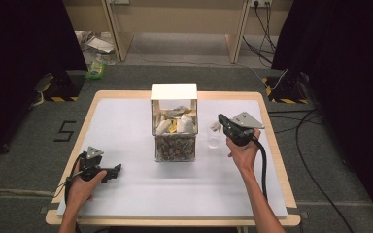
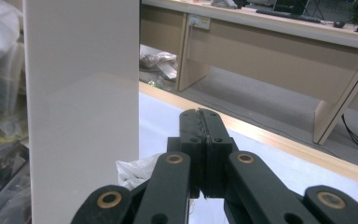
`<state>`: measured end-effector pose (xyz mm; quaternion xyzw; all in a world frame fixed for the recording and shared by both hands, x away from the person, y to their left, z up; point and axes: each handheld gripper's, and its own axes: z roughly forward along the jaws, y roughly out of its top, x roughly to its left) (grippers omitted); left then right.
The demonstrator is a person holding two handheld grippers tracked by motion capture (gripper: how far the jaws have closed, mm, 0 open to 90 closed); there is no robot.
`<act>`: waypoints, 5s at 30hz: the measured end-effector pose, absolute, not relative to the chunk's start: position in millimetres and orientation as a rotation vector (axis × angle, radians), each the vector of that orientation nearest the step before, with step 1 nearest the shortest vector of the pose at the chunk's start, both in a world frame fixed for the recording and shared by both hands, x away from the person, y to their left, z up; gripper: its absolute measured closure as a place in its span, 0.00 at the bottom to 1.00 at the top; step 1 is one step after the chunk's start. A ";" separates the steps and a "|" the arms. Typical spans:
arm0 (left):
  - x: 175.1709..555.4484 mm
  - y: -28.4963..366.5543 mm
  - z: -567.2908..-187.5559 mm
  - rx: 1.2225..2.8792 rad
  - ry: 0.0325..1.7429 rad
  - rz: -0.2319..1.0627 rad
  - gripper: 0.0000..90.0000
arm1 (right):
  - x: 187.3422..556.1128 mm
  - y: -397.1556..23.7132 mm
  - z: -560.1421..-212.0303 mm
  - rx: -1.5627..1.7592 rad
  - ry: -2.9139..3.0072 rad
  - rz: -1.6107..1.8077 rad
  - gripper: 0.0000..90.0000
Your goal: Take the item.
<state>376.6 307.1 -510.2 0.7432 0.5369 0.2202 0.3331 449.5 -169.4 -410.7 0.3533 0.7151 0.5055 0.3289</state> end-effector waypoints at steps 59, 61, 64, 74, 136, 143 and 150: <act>376.5 307.1 -510.2 1.941 1.402 0.575 0.00 | 447.0 -171.3 -410.5 1.007 1.873 1.348 0.55; 376.4 307.0 -510.1 1.941 1.402 0.576 0.00 | 446.5 -171.7 -409.7 1.015 1.864 1.349 0.52; 376.5 307.0 -510.1 1.941 1.402 0.576 0.00 | 444.9 -172.2 -408.2 1.027 1.859 1.355 0.48; 376.5 307.0 -510.2 1.941 1.402 0.575 0.00 | 437.9 -172.9 -403.7 1.048 1.876 1.359 0.40; 376.4 306.9 -510.1 1.944 1.401 0.577 0.00 | 373.8 -212.3 -424.8 1.127 1.918 1.345 0.32; 376.4 307.0 -510.1 1.945 1.402 0.577 0.00 | 367.4 -214.0 -439.7 1.152 1.944 1.335 0.32; 376.4 307.0 -510.1 1.945 1.401 0.577 0.00 | 362.6 -213.8 -447.7 1.164 1.969 1.326 0.31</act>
